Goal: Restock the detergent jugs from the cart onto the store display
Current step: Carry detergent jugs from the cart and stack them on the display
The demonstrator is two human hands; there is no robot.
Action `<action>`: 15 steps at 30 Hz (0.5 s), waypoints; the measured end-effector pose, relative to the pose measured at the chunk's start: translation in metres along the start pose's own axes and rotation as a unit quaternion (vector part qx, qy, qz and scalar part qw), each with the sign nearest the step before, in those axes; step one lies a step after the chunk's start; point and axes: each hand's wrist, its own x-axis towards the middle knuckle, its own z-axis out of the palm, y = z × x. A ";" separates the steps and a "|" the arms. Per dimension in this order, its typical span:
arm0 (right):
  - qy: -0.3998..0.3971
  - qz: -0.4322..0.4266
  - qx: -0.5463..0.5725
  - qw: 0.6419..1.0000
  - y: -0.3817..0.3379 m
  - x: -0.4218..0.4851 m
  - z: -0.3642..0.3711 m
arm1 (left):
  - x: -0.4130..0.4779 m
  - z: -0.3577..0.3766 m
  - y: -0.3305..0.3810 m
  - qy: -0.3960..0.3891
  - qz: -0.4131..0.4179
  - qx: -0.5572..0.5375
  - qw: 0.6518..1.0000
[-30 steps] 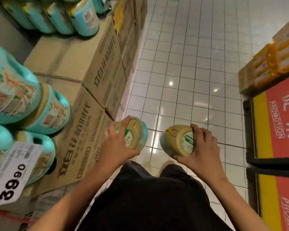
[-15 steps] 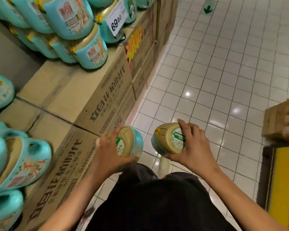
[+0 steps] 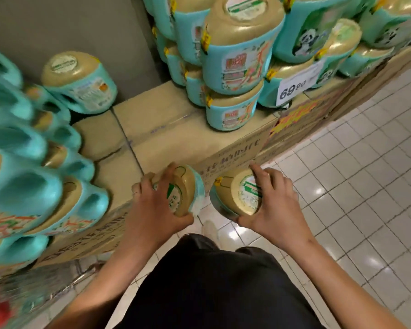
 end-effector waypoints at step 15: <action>-0.042 -0.299 -0.109 0.947 -0.108 0.206 -0.004 | 0.088 -0.050 -0.029 0.033 -0.259 -0.007 0.965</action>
